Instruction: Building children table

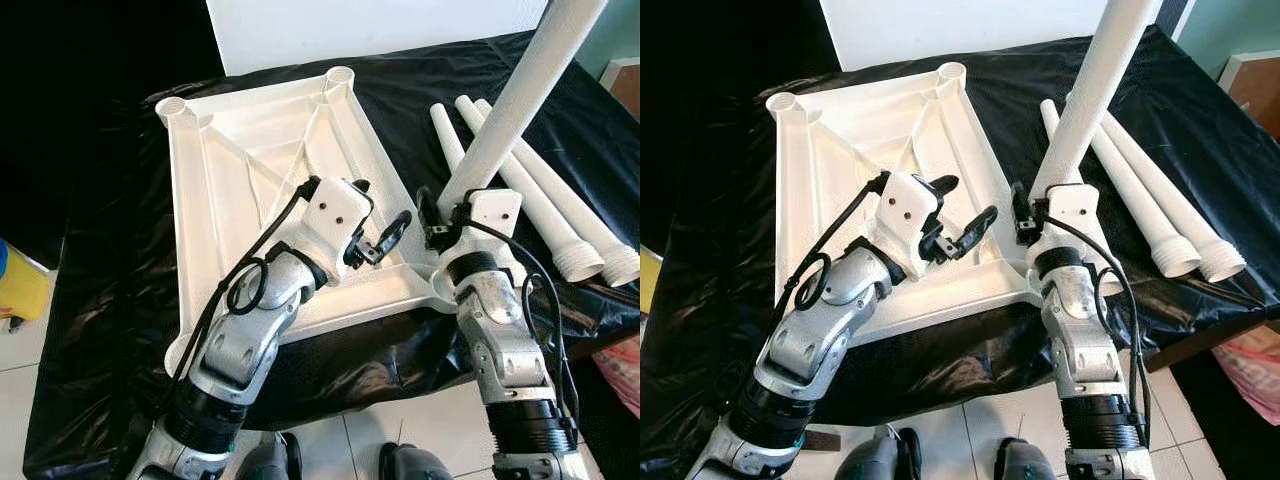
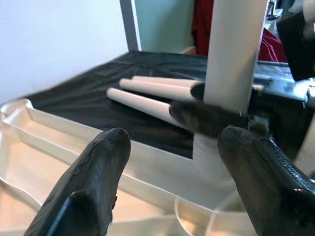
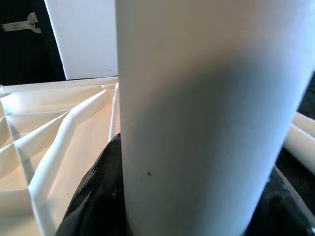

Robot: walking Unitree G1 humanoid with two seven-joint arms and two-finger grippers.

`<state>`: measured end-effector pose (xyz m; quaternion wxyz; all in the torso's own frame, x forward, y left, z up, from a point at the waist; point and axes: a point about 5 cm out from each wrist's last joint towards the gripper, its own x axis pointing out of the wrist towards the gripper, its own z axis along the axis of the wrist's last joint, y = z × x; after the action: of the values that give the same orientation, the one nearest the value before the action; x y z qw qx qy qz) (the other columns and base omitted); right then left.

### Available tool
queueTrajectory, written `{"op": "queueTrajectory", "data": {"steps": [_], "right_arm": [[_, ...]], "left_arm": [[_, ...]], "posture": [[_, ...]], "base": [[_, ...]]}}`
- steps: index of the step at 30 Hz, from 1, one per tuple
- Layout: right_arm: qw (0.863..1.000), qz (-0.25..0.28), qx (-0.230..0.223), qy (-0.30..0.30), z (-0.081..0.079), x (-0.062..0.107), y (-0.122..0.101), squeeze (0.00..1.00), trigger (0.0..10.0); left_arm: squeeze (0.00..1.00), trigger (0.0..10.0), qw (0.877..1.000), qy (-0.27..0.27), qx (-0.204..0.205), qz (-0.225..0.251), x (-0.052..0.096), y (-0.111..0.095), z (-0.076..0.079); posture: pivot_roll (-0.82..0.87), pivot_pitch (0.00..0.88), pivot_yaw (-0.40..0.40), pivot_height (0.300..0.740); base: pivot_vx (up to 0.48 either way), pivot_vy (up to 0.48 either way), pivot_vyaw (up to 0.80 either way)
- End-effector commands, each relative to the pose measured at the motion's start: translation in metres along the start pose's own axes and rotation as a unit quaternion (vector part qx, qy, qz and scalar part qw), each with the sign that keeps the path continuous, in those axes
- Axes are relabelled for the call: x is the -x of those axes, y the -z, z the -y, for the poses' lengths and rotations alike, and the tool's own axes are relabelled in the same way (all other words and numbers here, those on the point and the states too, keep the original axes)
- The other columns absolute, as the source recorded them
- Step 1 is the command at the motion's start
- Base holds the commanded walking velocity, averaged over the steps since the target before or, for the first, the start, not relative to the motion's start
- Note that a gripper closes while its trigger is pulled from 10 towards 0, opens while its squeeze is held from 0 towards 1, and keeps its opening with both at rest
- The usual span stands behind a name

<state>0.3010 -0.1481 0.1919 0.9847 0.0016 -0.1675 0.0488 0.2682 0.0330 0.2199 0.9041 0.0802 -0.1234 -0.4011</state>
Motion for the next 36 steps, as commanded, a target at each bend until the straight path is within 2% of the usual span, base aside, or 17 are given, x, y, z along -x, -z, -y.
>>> {"op": "queueTrajectory", "data": {"steps": [1, 7, 14, 15, 27, 36], "right_arm": [[1.000, 0.004, -0.003, -0.006, 0.000, 0.003, -0.002, 0.00, 10.0], [1.000, 0.003, -0.004, -0.011, 0.001, 0.006, -0.001, 0.00, 10.0], [0.999, 0.000, 0.005, -0.042, 0.002, 0.022, 0.003, 0.00, 10.0], [0.999, -0.003, 0.008, -0.051, 0.003, 0.028, 0.004, 0.00, 10.0], [0.996, -0.037, 0.020, -0.079, 0.008, 0.060, 0.016, 0.00, 10.0], [0.995, -0.057, 0.020, -0.074, 0.014, 0.062, 0.027, 0.00, 10.0]], "left_arm": [[0.00, 10.0, 0.998, 0.066, 0.015, 0.002, 0.004, 0.000, 0.010], [0.00, 10.0, 0.994, 0.104, 0.012, -0.008, 0.007, 0.003, 0.014], [0.00, 10.0, 0.986, 0.162, 0.020, -0.024, 0.015, 0.008, 0.019], [0.00, 10.0, 0.984, 0.174, 0.024, -0.029, 0.018, 0.009, 0.021], [0.00, 10.0, 0.979, 0.197, 0.040, -0.043, 0.030, 0.017, 0.022], [0.00, 10.0, 0.979, 0.197, 0.041, -0.043, 0.030, 0.016, 0.024]], "posture": [[-0.01, 0.177, 0.008, 0.740], [-0.02, 0.172, 0.021, 0.740], [-0.03, 0.165, 0.040, 0.740], [-0.04, 0.164, 0.046, 0.740], [-0.06, 0.169, 0.059, 0.740], [-0.07, 0.164, 0.064, 0.740]], "base": [[0.000, 0.000, 0.00], [0.000, 0.000, 0.00], [0.000, 0.000, 0.00], [0.000, 0.000, 0.00], [0.000, 0.000, 0.00], [0.000, 0.000, 0.00]]}}
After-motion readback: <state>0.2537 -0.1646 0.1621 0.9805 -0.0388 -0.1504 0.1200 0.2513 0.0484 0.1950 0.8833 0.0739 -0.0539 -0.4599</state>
